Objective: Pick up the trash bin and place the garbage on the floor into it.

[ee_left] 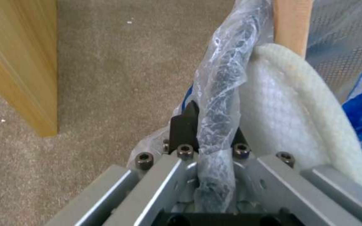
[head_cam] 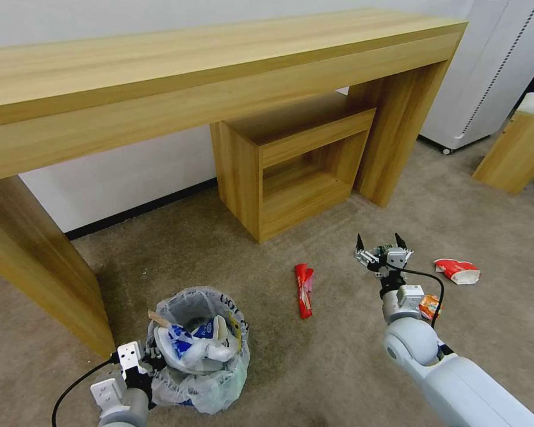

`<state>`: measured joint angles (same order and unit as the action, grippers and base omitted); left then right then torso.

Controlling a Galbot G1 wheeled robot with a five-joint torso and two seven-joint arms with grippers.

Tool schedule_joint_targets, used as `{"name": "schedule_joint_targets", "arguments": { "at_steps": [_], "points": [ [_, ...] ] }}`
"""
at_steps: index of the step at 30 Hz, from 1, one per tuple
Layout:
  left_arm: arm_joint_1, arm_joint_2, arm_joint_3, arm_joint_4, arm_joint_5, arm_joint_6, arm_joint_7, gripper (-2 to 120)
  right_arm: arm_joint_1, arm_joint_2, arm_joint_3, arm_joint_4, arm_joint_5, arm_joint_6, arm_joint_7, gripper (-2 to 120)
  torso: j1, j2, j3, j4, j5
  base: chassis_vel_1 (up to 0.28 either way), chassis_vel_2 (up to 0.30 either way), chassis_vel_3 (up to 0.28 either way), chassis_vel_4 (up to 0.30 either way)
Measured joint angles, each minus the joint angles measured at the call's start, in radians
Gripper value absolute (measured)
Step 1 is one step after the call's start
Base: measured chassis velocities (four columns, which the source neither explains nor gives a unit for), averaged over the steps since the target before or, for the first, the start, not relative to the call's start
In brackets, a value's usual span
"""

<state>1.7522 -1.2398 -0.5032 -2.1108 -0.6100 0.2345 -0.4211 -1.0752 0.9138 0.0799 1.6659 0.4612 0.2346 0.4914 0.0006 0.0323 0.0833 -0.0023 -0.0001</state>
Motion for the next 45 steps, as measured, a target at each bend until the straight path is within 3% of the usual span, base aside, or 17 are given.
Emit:
{"name": "schedule_joint_targets", "arguments": {
  "at_steps": [45],
  "points": [
    [0.002, -0.005, 0.000, 0.007, 0.009, -0.013, 0.006, 0, 0.007, 0.007, -0.025, -0.005, 0.002, 0.015, -0.006, 99, 0.000, 0.000, 0.000, 0.0000, 0.0000, -0.033, 0.036, 0.035, -0.035]
  ]
}}
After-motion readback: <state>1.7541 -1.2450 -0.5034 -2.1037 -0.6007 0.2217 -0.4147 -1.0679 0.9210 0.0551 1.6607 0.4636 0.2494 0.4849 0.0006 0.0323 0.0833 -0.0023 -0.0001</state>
